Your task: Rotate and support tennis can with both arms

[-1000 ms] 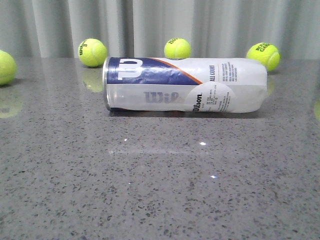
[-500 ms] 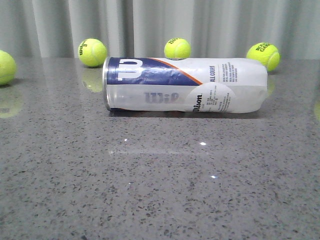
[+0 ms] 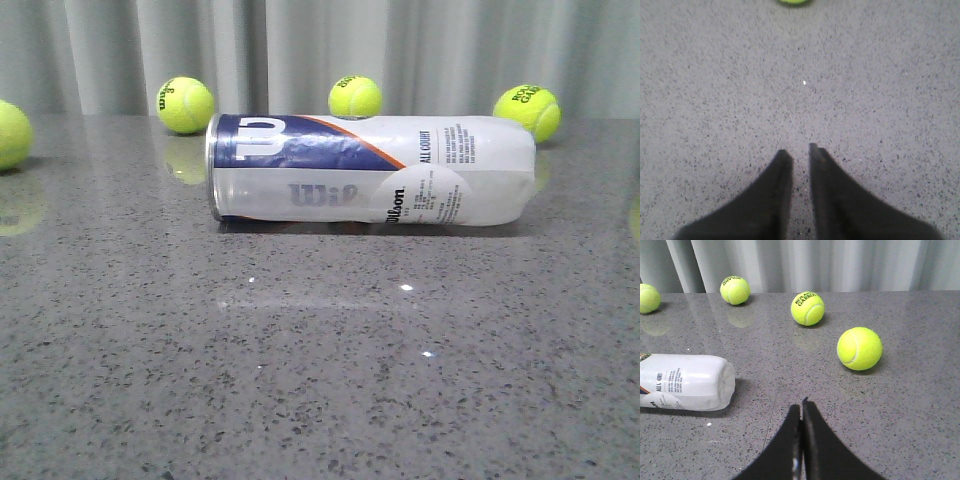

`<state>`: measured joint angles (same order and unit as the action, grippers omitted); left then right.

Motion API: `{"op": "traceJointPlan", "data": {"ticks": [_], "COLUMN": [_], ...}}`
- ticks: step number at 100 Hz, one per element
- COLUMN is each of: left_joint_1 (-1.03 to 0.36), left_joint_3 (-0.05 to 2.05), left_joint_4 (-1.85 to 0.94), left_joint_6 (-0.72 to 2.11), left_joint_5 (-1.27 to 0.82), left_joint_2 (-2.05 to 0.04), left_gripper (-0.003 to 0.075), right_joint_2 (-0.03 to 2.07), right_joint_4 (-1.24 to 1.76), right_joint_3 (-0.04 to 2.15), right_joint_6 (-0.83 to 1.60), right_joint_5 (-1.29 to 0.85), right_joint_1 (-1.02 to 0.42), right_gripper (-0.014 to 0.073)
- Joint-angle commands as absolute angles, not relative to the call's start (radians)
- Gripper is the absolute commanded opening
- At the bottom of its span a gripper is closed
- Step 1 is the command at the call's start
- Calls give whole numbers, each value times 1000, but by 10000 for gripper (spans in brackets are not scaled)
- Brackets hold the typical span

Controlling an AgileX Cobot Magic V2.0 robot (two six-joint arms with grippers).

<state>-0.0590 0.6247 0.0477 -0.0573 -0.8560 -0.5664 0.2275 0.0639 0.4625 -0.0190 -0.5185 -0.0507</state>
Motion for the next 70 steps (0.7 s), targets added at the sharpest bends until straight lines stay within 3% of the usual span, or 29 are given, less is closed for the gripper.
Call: {"op": "traceJointPlan", "data": {"ticks": [1, 9, 16, 47, 70], "left_joint_1": [-65, -65, -65, -65, -65], "left_joint_3": [684, 694, 697, 698, 807], "left_joint_4": [36, 49, 68, 39, -160], "left_joint_6": [-61, -59, -59, -59, 8], "left_joint_5": [-819, -827, -822, -712, -796], "left_joint_2": [-622, -651, -669, -684, -833], "left_gripper": [418, 617, 679, 668, 668], "right_joint_2": [236, 236, 236, 236, 236], "right_joint_4": [67, 67, 67, 67, 67], "right_joint_3": [486, 486, 486, 486, 486], "right_joint_6": [-14, -14, -14, -14, -14], "right_joint_5": [-448, -448, -449, -449, -449], "right_joint_1": [-44, -44, -44, -44, -44], "right_gripper": [-66, -66, -66, -66, -66]}}
